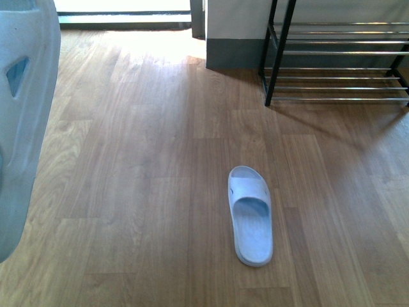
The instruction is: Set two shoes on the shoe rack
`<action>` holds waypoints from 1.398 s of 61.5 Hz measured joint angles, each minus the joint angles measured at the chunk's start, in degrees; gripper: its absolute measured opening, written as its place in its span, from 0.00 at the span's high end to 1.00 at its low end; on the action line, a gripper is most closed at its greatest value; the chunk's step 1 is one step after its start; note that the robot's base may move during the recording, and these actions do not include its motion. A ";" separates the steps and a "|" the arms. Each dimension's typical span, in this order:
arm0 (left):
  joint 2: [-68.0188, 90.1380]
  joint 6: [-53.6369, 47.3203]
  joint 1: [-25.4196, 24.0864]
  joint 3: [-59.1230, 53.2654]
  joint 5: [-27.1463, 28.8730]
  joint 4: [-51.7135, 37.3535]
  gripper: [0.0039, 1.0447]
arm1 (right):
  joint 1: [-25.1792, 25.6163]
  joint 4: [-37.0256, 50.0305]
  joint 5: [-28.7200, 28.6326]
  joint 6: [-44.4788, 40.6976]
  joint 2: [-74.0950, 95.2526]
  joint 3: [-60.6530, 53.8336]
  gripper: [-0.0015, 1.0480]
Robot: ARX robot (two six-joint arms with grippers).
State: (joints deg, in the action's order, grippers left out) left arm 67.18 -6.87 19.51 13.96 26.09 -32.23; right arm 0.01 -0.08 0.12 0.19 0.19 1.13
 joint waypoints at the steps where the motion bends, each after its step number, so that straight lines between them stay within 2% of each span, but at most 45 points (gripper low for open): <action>1: 0.00 0.00 0.00 -0.02 0.04 0.00 0.98 | 0.00 0.00 -0.04 0.00 0.00 0.00 0.09; 19: 0.04 0.00 -0.15 -0.02 0.26 0.00 0.98 | 0.00 0.00 -0.39 0.00 0.02 0.00 0.09; 21: 0.04 0.00 -0.15 -0.02 0.24 0.00 0.98 | 0.63 -0.50 -2.75 0.04 0.66 0.22 0.09; 24: 0.04 0.00 -0.17 -0.02 0.39 0.00 0.98 | 4.31 -0.98 -13.99 -0.15 4.79 1.31 0.09; 26: 0.04 0.00 -0.17 -0.02 0.50 0.00 0.98 | 5.79 1.07 -19.50 -0.66 9.31 1.92 0.09; 28: 0.04 0.00 -0.15 -0.02 0.33 0.00 0.98 | 6.12 4.39 -22.29 -1.44 14.88 2.58 0.09; 32: 0.04 -0.02 -0.02 -0.02 -0.04 0.00 0.98 | 5.66 12.85 -22.36 -2.89 26.71 4.33 0.09; 38: 0.04 0.00 -0.02 -0.02 0.09 0.00 0.98 | 2.93 27.32 -16.61 -5.55 51.47 10.93 0.09; 44: 0.04 -0.02 -0.02 -0.02 0.02 0.00 0.98 | -0.22 36.11 -11.82 -7.45 73.35 17.44 0.09; 51: 0.04 -0.02 -0.02 -0.02 0.07 0.00 0.98 | -2.97 42.58 -8.68 -9.53 96.72 24.20 0.09; 55: 0.04 0.00 -0.02 -0.02 0.04 0.00 0.98 | -4.13 43.12 -8.46 -9.77 110.60 28.81 0.09; 62: 0.04 -0.02 -0.02 -0.02 0.07 0.00 0.98 | -5.18 44.22 -8.37 -9.46 125.46 33.83 0.09; 86: 0.04 -0.02 -0.02 -0.02 0.04 0.00 0.98 | -5.73 43.93 -6.05 -7.45 146.92 49.22 0.09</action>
State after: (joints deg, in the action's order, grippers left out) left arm 67.22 -6.90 19.49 13.93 26.13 -32.23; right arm -5.72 43.86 -5.93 -7.27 147.11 50.35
